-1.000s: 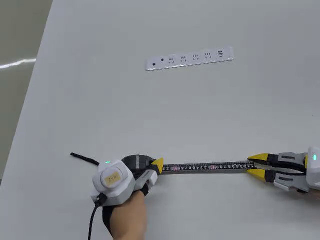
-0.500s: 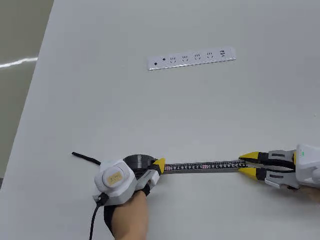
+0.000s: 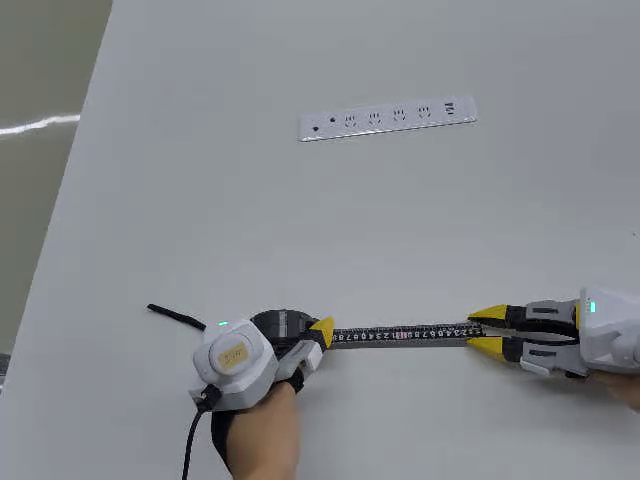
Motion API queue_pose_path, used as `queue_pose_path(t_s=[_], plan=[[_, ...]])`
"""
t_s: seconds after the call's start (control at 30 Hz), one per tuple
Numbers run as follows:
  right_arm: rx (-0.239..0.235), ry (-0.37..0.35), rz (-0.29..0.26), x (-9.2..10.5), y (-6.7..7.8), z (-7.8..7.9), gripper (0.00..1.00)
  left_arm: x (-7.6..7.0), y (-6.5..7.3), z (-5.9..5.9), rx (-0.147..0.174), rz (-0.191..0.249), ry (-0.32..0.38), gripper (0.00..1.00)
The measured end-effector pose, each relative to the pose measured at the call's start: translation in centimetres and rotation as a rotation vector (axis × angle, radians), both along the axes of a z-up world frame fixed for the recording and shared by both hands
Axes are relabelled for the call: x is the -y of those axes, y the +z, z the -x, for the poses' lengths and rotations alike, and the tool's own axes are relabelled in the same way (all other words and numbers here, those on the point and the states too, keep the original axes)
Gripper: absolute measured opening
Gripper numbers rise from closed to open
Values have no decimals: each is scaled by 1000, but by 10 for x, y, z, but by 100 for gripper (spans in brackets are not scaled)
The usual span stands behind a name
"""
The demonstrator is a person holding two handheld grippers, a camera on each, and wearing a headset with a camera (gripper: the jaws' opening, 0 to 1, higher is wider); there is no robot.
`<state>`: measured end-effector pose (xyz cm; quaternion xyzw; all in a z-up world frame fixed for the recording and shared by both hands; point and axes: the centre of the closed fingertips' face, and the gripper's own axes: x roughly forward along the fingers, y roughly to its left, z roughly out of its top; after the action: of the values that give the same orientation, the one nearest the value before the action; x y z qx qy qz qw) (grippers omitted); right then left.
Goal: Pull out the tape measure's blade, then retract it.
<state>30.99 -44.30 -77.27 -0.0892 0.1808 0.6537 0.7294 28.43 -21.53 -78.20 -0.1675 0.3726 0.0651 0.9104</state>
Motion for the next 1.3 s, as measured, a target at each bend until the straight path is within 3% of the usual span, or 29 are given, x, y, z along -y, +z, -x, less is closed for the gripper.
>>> queue_pose_path(t_s=[0.73,1.3], plan=[[-10,38,-5,-23,5,8,13,0,0,0,-2,1,-1,70],[-13,60,-11,-50,-4,5,13,1,0,1,-3,4,-8,70]])
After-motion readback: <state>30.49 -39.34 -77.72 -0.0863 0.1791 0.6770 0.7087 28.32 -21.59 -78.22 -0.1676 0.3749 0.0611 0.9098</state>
